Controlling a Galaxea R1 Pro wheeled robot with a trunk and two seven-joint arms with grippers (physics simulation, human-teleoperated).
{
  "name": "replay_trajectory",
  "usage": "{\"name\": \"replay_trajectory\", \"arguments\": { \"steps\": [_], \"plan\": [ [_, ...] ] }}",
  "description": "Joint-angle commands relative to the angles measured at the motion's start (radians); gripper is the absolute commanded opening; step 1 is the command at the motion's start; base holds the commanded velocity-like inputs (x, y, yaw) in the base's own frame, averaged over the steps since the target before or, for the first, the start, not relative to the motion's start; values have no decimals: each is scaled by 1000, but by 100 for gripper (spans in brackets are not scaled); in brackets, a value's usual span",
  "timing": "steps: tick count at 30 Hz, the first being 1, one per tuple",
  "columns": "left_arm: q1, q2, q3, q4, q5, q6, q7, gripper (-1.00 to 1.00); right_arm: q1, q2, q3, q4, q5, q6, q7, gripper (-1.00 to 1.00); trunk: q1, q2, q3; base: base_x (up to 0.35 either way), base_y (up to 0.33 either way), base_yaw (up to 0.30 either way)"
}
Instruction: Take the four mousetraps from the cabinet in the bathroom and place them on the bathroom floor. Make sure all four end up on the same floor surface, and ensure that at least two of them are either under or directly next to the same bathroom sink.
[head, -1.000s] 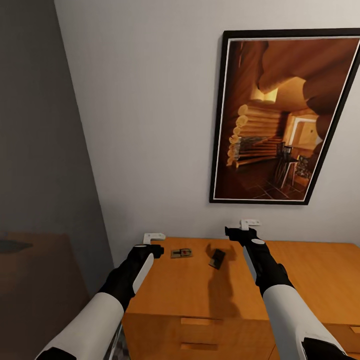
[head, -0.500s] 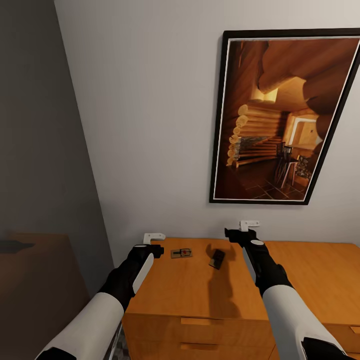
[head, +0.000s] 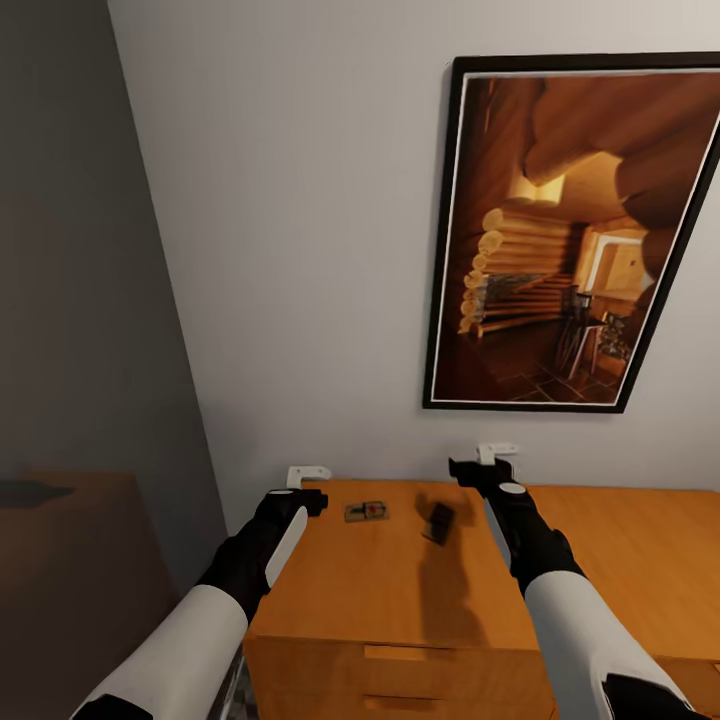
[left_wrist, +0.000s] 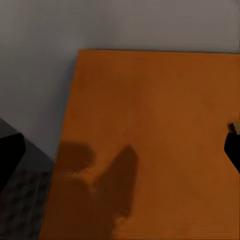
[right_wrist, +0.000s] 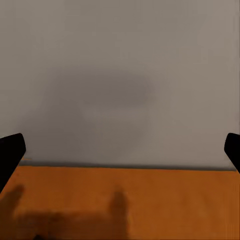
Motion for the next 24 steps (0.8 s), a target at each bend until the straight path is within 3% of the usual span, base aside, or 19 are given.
{"name": "replay_trajectory", "arguments": {
  "steps": [1,9,24],
  "plan": [
    [-1,0,-2,-1,11,3,9,100,-1,1,-4,2,9,-5,3,100,1,-1,-2,231,91,0],
    [-1,0,-2,-1,11,4,9,100,-1,1,-4,11,9,-22,3,100,1,-1,-2,199,40,0],
    [-1,0,-2,-1,11,4,9,100,-1,1,-4,12,10,-25,3,100,1,-1,-2,20,3,0]
  ]
}}
